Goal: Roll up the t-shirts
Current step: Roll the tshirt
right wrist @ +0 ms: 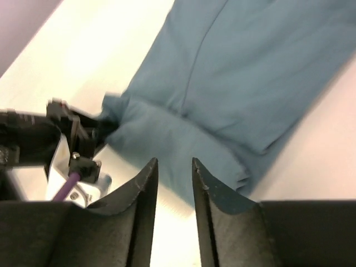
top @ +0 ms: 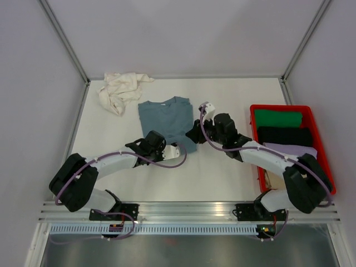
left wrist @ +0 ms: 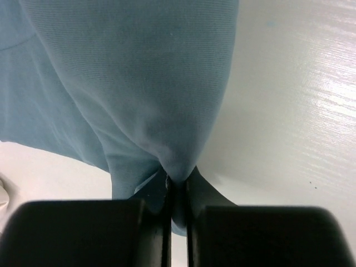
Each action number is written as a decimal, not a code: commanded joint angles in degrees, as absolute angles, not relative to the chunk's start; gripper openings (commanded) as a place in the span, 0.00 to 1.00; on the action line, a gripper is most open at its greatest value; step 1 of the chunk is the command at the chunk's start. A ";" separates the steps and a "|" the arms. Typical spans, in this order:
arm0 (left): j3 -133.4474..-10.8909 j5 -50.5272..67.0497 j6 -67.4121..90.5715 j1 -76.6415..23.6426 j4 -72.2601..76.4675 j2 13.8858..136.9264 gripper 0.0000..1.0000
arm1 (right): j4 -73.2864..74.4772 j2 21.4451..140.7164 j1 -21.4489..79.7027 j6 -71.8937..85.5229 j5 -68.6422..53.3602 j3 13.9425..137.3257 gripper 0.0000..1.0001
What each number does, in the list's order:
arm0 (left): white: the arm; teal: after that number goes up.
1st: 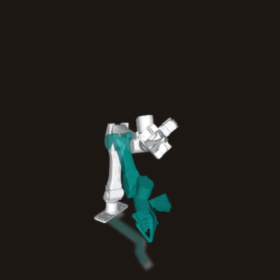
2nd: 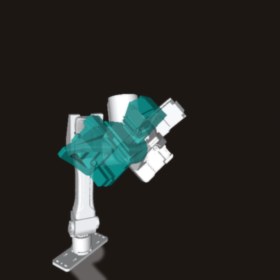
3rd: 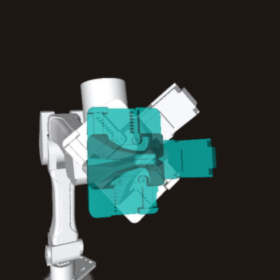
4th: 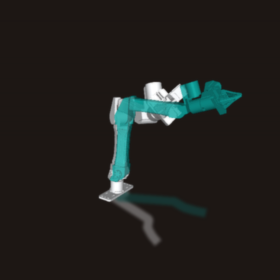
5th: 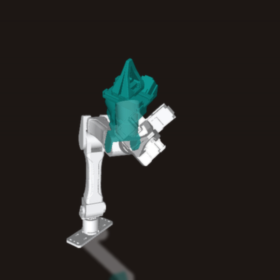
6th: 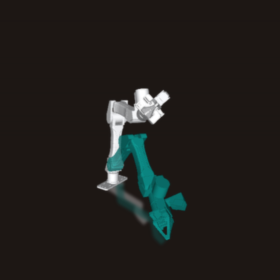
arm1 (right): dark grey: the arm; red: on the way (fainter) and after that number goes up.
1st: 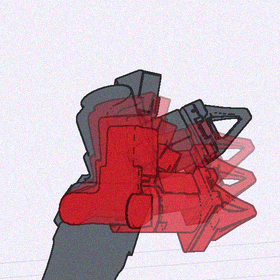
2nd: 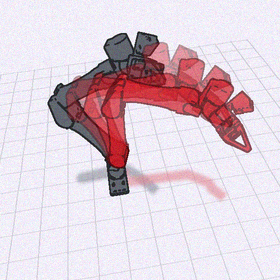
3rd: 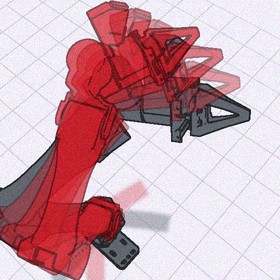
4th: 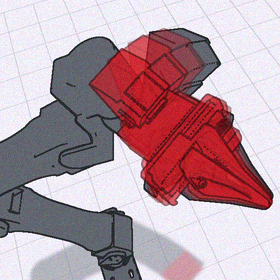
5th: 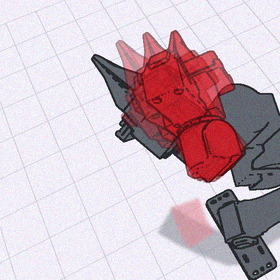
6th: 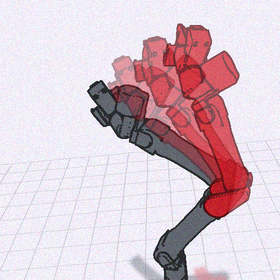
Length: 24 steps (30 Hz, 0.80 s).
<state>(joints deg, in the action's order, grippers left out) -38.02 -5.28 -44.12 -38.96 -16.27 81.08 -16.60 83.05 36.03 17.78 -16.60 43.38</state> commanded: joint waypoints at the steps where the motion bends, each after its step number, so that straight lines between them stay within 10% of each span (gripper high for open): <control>1: -40.78 -1.59 -46.58 -38.50 -18.28 80.42 0.04 | -12.58 74.64 35.07 10.12 -2.75 43.59 0.38; 4: -42.45 -0.53 -46.75 -38.32 -21.88 79.46 0.03 | -15.28 66.91 34.37 9.75 7.79 39.83 0.73; 5: -42.80 -0.35 -47.11 -38.23 -22.84 79.37 0.03 | -17.56 61.84 34.28 11.32 12.35 35.20 0.98; 9: -45.61 1.22 -49.83 -37.53 -28.36 79.89 0.02 | -31.52 50.99 33.75 8.37 13.33 26.46 0.98; 16: -51.24 10.54 -58.97 -32.53 -41.99 80.24 0.02 | -3.62 62.19 37.86 -29.64 8.63 35.33 0.84; 24: -55.02 19.34 -65.74 -27.60 -52.29 80.68 0.04 | -11.25 61.96 52.20 -42.44 0.27 24.97 0.86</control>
